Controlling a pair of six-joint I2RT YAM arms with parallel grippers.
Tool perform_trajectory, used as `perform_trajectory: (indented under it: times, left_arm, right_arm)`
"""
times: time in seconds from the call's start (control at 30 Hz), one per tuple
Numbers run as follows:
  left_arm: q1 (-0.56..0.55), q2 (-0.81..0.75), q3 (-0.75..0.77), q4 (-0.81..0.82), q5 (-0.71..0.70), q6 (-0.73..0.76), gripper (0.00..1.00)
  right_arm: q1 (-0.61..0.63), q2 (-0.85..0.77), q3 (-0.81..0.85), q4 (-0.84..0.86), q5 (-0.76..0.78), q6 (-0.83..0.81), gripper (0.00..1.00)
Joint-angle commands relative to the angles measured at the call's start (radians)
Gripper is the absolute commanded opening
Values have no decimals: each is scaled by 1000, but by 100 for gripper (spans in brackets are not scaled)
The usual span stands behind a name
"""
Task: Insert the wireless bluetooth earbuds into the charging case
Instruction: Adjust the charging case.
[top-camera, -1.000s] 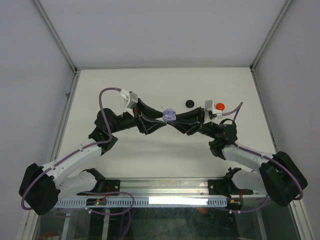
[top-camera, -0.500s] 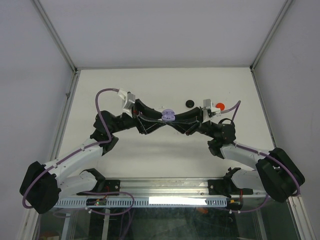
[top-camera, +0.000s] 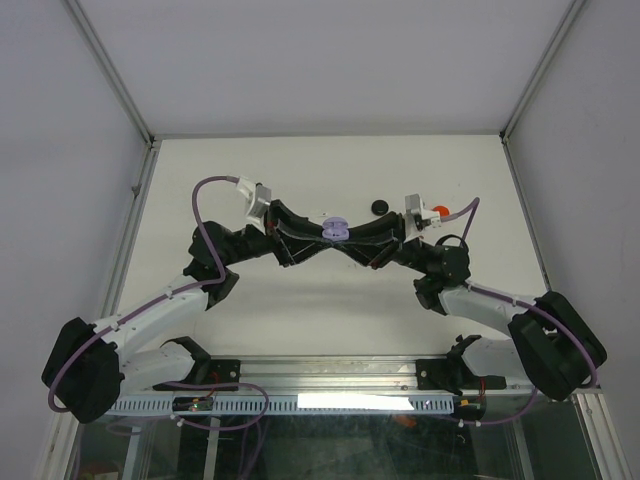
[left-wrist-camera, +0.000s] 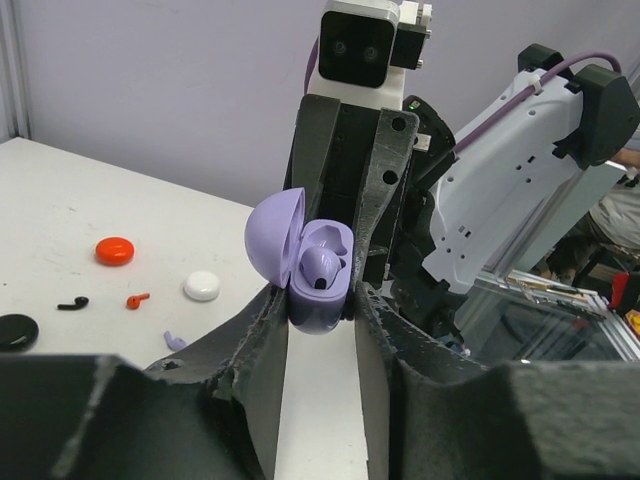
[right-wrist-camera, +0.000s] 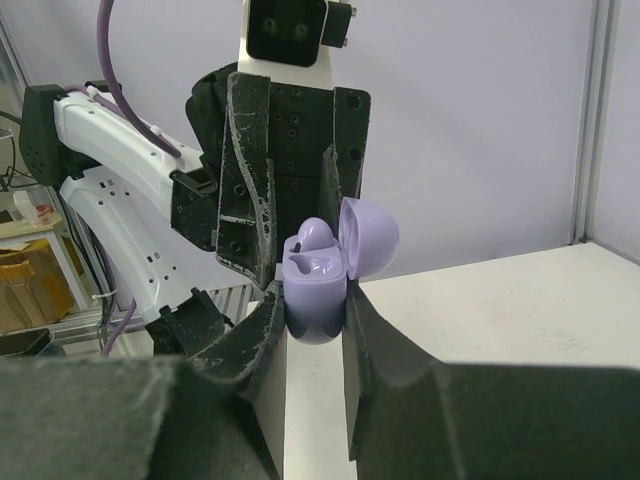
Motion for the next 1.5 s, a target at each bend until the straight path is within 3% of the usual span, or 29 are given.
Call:
perform_trajectory:
  times: [0.0, 0.27, 0.53, 0.87, 1.2, 1.47]
  left_arm:
    - [-7, 1, -5, 82, 20, -17, 28]
    - [-8, -29, -20, 54, 0, 8, 1]
    - [-8, -88, -31, -16, -36, 59, 0]
    - [-8, -125, -39, -63, -47, 86, 0]
    - [-8, -106, -32, -55, -28, 77, 0]
    - [-8, -75, -35, -15, -8, 47, 19]
  right_arm:
    - [5, 12, 48, 124, -33, 24, 0]
    - [2, 6, 32, 121, -49, 13, 8]
    - [-14, -59, 29, 17, -78, -22, 28]
    - [-36, -110, 31, -65, -94, -33, 37]
    - [-37, -88, 60, -81, -140, -14, 20]
    - [-38, -44, 60, 21, -126, 55, 4]
